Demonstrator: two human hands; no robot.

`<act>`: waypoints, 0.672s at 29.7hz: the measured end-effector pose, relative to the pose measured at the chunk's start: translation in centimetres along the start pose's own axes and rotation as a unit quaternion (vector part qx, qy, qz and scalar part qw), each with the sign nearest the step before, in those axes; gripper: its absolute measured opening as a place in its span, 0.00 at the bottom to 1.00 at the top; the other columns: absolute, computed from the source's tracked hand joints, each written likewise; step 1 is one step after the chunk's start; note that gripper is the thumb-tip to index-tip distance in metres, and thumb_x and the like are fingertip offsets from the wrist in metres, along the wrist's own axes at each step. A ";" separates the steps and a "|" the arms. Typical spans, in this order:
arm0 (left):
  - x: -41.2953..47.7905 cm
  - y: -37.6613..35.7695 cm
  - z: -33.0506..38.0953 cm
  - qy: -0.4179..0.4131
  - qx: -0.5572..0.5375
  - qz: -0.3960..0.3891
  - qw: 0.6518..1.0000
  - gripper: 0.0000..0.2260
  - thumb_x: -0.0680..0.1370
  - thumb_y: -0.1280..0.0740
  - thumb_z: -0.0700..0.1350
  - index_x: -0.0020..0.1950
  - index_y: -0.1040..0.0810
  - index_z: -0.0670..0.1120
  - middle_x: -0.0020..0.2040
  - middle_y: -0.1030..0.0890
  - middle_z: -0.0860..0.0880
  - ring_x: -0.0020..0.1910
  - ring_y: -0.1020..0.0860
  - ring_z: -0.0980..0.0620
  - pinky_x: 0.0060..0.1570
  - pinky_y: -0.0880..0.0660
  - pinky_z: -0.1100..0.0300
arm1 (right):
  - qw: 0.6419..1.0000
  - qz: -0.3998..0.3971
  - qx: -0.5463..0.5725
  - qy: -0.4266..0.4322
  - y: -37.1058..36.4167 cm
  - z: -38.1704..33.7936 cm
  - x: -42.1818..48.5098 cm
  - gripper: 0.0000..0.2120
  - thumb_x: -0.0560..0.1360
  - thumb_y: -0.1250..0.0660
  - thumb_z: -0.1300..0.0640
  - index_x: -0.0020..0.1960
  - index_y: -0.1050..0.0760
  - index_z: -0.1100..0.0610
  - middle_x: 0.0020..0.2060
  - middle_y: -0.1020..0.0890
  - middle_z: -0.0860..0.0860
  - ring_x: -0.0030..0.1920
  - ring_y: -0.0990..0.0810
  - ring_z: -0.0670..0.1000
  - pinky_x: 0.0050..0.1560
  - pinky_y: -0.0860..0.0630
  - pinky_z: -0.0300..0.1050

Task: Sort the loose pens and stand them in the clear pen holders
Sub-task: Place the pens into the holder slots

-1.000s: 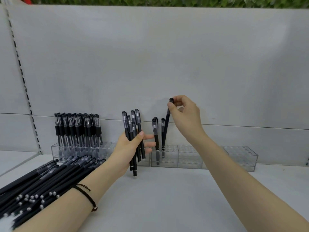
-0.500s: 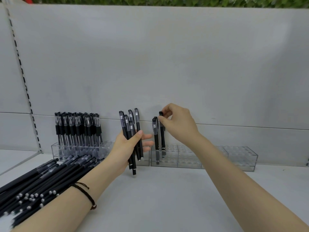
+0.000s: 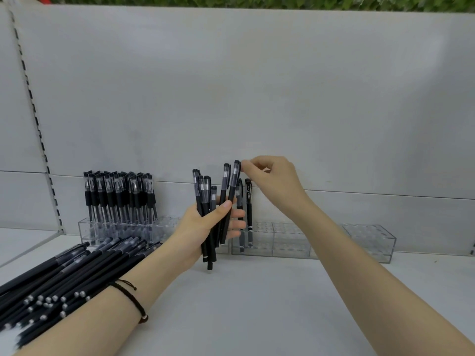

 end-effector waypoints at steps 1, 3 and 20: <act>0.0 0.0 0.1 0.001 -0.001 0.001 1.000 0.10 0.78 0.34 0.43 0.57 0.22 0.40 0.47 0.15 0.40 0.41 0.15 0.45 0.40 0.18 0.56 | 0.999 -0.019 0.027 -0.005 -0.1 -0.2 -0.1 0.09 0.76 0.32 0.50 0.39 0.18 0.51 0.30 0.22 0.40 0.31 0.26 0.37 0.35 0.32 0.29; 0.0 0.1 0.2 -0.001 -0.004 0.002 1.000 0.11 0.78 0.34 0.43 0.58 0.23 0.39 0.47 0.15 0.40 0.42 0.15 0.45 0.40 0.18 0.56 | 0.996 -0.049 0.072 -0.022 -0.3 -0.4 -0.2 0.07 0.75 0.30 0.53 0.39 0.20 0.50 0.30 0.22 0.41 0.26 0.28 0.37 0.31 0.33 0.30; 0.9 1.4 -0.2 -0.048 0.114 0.073 0.990 0.09 0.80 0.36 0.48 0.56 0.21 0.47 0.32 0.20 0.49 0.23 0.29 0.54 0.25 0.27 0.61 | 0.994 0.101 0.020 -0.034 1.8 1.4 1.0 0.04 0.73 0.30 0.55 0.39 0.22 0.53 0.30 0.18 0.46 0.28 0.25 0.41 0.37 0.23 0.44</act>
Point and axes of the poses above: each hand's wrist, its own x-axis towards the middle knuckle, its own y-axis out of the back of the hand, z = x × y, the point moved 3 cm from there along x, towards the middle knuckle
